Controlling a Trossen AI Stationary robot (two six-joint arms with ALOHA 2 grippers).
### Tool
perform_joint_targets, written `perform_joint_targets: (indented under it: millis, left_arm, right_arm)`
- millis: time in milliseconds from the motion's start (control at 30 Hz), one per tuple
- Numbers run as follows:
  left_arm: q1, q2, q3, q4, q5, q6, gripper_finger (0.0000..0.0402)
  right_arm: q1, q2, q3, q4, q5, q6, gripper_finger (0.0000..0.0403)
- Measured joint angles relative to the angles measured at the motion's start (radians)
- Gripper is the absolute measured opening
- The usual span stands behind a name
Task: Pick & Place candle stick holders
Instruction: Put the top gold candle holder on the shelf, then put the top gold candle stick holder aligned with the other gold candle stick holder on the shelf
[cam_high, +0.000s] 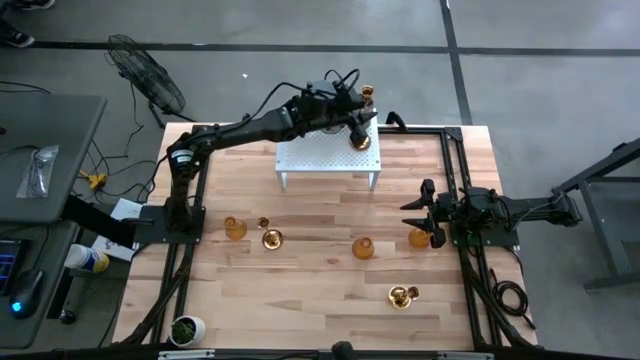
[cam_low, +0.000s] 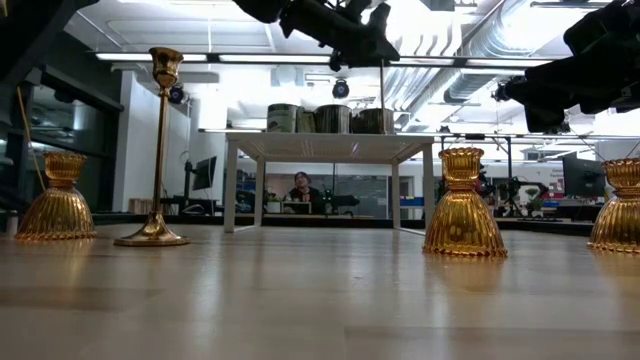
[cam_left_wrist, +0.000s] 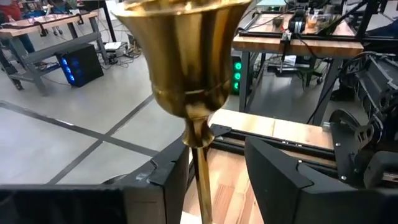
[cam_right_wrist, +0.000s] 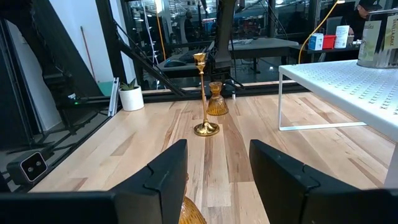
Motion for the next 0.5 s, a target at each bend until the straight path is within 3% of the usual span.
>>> perform_joint_targets:
  millis: [500]
  left_arm:
    - [-0.004, -0.013, -0.002, -0.059, -0.064, 0.044, 0.0155]
  right_arm:
    - [0.0, 0.0, 0.0, 0.0, 0.0, 0.0, 0.0165]
